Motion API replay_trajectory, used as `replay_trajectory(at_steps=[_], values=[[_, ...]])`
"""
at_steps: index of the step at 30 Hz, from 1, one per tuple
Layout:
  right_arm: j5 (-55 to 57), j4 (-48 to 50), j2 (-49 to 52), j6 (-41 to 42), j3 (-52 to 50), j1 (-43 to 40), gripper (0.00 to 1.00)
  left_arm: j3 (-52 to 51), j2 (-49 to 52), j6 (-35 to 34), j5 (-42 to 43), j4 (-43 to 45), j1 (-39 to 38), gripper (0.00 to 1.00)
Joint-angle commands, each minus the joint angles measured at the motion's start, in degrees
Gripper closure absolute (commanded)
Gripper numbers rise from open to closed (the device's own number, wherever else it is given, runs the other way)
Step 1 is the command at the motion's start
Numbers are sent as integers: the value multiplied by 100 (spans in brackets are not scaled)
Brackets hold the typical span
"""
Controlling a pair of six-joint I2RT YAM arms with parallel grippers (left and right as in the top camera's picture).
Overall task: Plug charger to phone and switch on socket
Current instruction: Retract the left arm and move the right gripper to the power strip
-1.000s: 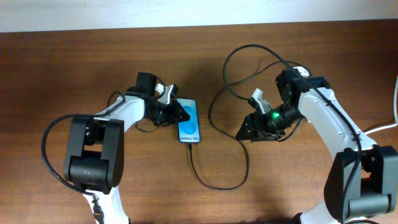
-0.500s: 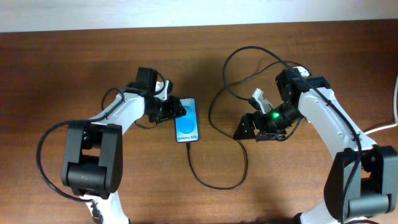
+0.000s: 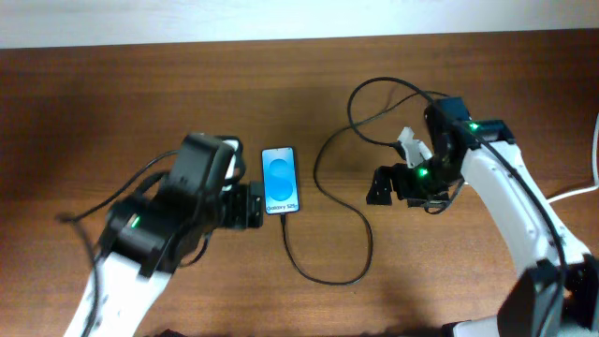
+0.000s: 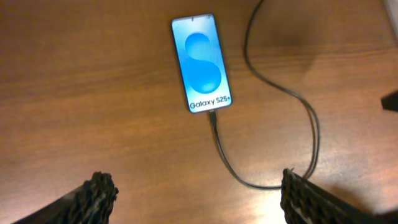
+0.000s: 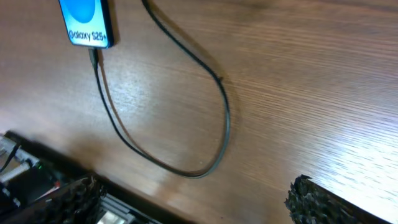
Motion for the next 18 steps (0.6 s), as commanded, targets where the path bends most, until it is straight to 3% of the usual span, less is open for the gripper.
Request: replay_trajectory(at_steps=[1, 4, 7, 9, 10, 12, 15, 16, 18], values=[[1012, -50, -673, 846, 22, -37, 2, 9, -1252, -409, -625, -577, -195, 9], [1274, -70, -1154, 1211, 22, -149, 2, 9, -2184, -452, -824, -1161, -192, 7], [1250, -68, -1327, 1152, 22, -1088, 2, 9, -3082, -1246, -2031, -2218, -192, 4], [1244, 68, -1233, 1005, 22, -1681, 3, 9, -3567, -1360, -2337, -2277, -192, 0], [1250, 190, -1169, 942, 22, -1856, 8, 9, -3707, -1397, -2494, -2280, -192, 1], [1167, 612, -935, 837, 22, -2264, 53, 9, -3934, -1394, -2743, -2352, -192, 1], [990, 1084, -566, 839, 22, -2476, 78, -42, -3934, -1392, -2796, -2511, -192, 1], [992, 1311, -267, 887, 52, -2505, 92, -85, -3934, -1392, -2953, -2640, -192, 1], [990, 1368, 361, 1014, 481, -2511, 96, -87, -3934, -1392, -2981, -2660, -192, 1]])
